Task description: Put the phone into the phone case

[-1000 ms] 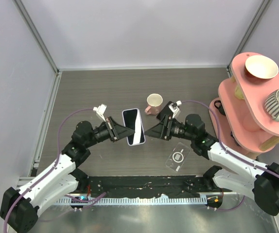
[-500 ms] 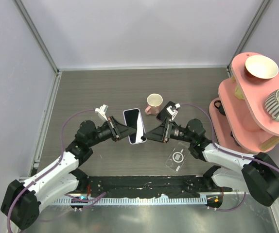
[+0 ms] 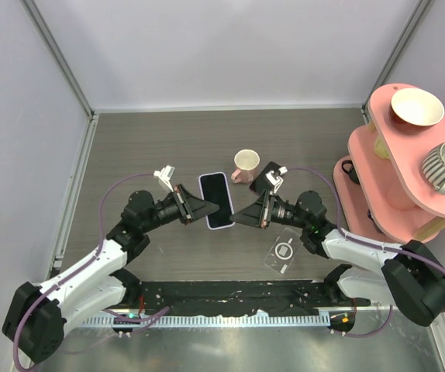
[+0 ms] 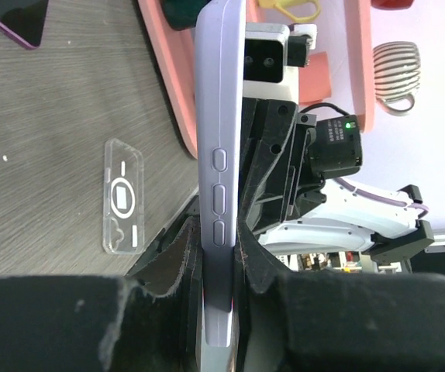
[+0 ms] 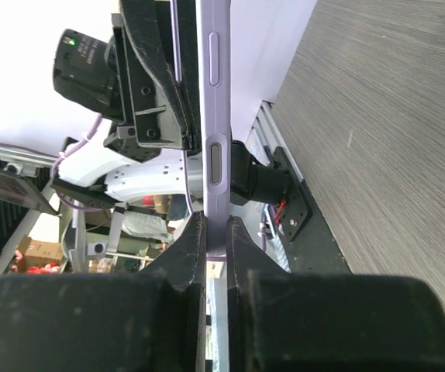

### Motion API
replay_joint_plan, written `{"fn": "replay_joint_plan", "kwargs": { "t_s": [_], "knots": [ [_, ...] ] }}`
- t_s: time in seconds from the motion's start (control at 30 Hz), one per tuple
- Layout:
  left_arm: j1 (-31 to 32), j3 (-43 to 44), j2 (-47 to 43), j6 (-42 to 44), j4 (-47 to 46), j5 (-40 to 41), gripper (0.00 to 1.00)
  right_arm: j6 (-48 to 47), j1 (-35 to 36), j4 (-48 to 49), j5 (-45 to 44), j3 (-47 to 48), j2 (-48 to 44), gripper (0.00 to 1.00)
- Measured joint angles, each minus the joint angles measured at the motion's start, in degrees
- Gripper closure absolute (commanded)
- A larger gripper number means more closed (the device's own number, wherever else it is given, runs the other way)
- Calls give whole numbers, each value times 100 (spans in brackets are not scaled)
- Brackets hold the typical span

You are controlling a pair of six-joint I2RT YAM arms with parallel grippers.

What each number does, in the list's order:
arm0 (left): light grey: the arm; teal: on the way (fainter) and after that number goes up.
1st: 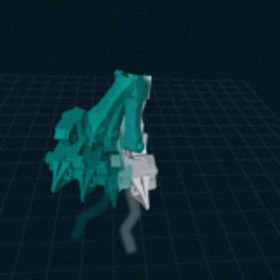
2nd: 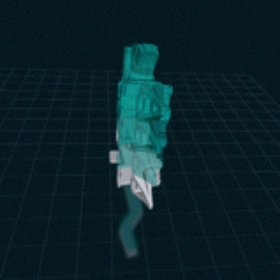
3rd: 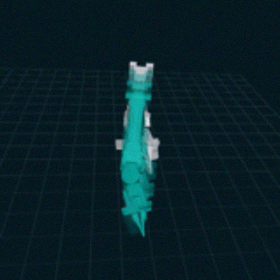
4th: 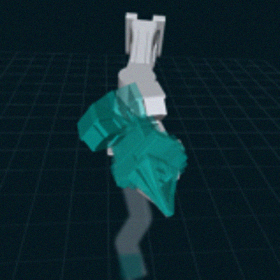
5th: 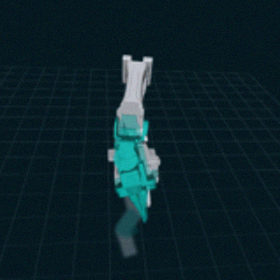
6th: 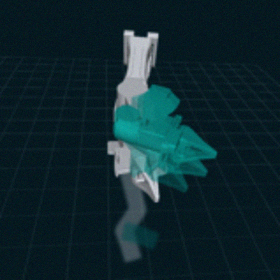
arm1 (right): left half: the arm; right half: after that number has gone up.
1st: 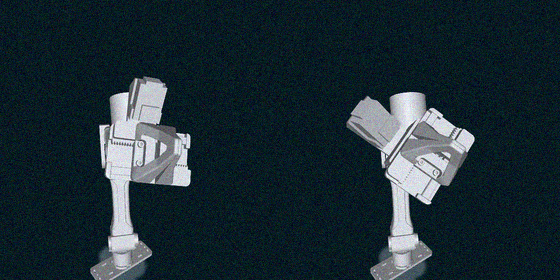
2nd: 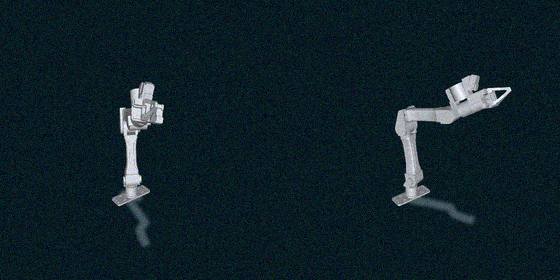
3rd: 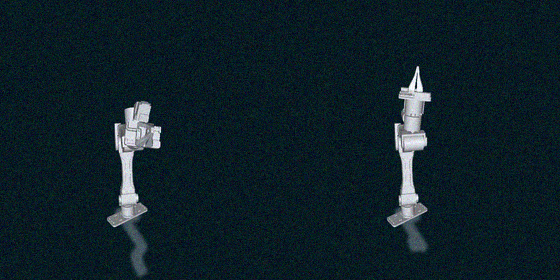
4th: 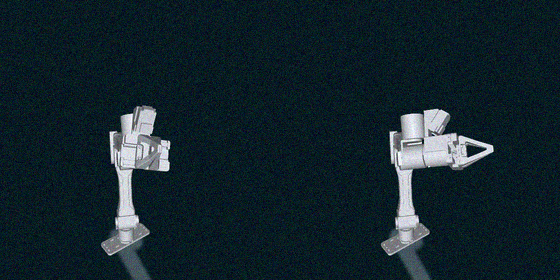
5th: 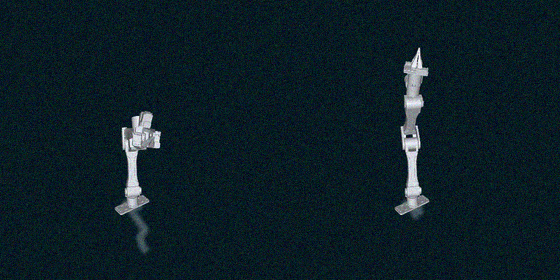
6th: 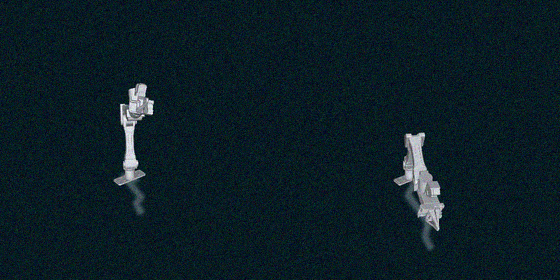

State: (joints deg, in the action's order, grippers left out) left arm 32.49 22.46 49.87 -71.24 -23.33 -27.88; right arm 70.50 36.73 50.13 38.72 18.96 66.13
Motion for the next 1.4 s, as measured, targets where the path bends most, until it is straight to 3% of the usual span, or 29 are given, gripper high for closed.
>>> {"fn": "replay_joint_plan", "kwargs": {
  "t_s": [0.07, 0.1, 0.2, 0.27, 0.43, 0.5, 0.6, 0.77, 1.1, 1.4],
  "knots": [
    [2, 85, 74, 149, 175, -20, 100, -136, 2, -254, -44, 11, -72, 92],
    [2, 101, 116, 199, 216, -28, 100, -234, 2, -435, -79, 24, -138, 81],
    [2, 101, 243, 293, 229, -74, 100, -407, 17, -844, -131, 79, -236, 71],
    [7, 101, 317, 317, 219, -90, 100, -450, 28, -1014, -164, 101, -251, 71],
    [-20, 101, 529, 446, 238, -138, 100, -503, 44, -1213, -195, 114, -256, 33],
    [-223, 101, 649, 505, 332, -332, 100, -623, 46, -1346, -243, 127, -330, 22],
    [-855, 131, 914, 601, 616, -752, 100, -879, 50, -1827, -433, 144, -678, 15],
    [-1773, 688, 1545, 1220, 1744, -1137, 100, -1504, 57, -3108, -999, 293, -1523, 14],
    [-2055, 2328, 3589, 2763, 3388, -1755, 100, -2455, 55, -4706, -1685, 911, -2267, 14],
    [-2374, 2671, 4631, 3773, 4465, -1770, 98, -2903, 55, -5495, -2026, 968, -2732, 14]
  ]
}}
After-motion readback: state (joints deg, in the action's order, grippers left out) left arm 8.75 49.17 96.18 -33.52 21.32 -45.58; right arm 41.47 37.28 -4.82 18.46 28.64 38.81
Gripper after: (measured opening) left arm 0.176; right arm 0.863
